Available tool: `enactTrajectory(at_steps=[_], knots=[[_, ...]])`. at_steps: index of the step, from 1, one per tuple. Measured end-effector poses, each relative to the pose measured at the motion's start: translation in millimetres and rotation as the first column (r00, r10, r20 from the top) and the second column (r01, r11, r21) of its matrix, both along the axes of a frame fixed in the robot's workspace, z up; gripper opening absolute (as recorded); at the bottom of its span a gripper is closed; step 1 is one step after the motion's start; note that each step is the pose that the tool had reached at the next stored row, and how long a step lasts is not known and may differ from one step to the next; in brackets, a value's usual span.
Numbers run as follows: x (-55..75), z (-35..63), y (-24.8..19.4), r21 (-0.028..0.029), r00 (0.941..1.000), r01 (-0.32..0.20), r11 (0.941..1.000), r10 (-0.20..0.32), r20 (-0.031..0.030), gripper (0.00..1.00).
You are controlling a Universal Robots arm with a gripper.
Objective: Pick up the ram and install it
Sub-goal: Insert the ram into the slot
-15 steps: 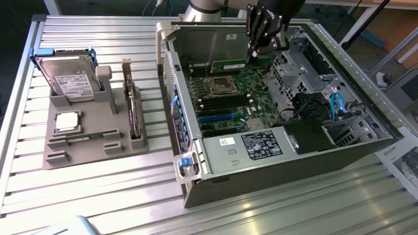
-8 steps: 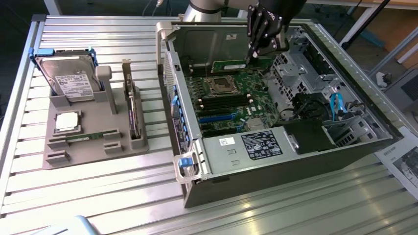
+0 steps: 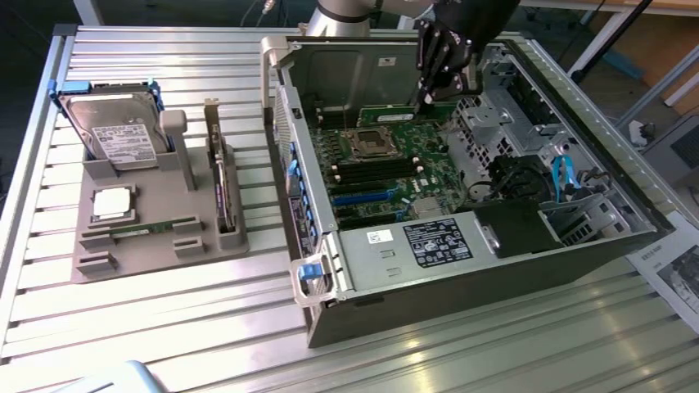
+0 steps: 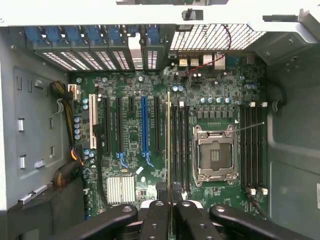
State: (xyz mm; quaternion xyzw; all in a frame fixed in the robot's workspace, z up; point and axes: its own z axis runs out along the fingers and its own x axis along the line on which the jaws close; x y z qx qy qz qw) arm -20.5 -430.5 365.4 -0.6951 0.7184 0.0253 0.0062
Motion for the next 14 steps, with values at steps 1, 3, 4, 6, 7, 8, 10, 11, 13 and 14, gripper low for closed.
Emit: enactTrajectory(at_steps=[1, 3, 4, 6, 7, 8, 10, 11, 13, 14], knots=[[0.7, -1.1, 0.0, -0.0002, 1.0000, 0.003, 1.0000, -0.003, -0.0001, 0.12], [2.0, -3.2, 0.1, -0.0001, 1.0000, 0.006, 1.0000, -0.006, -0.0001, 0.12], [2.4, -4.7, 0.0, -0.0001, 1.0000, 0.007, 1.0000, -0.007, 0.0000, 0.12], [2.8, -7.7, 0.1, 0.0000, 0.9999, 0.010, 0.9999, -0.010, 0.0000, 0.12], [3.2, -10.0, 0.2, 0.0000, 0.9999, 0.012, 0.9999, -0.012, 0.0000, 0.12], [3.3, -11.1, 0.2, 0.0000, 0.9999, 0.013, 0.9999, -0.013, 0.0000, 0.12], [3.6, -14.8, 0.2, 0.0000, 0.9999, 0.016, 0.9999, -0.016, 0.0000, 0.12], [3.8, -16.1, 0.2, 0.0000, 0.9999, 0.017, 0.9999, -0.017, 0.0000, 0.12], [4.4, -20.4, 0.2, -0.0001, 0.9998, 0.018, 0.9998, -0.018, 0.0000, 0.12], [4.6, -23.8, 0.2, -0.0001, 0.9998, 0.019, 0.9998, -0.019, -0.0001, 0.12]])
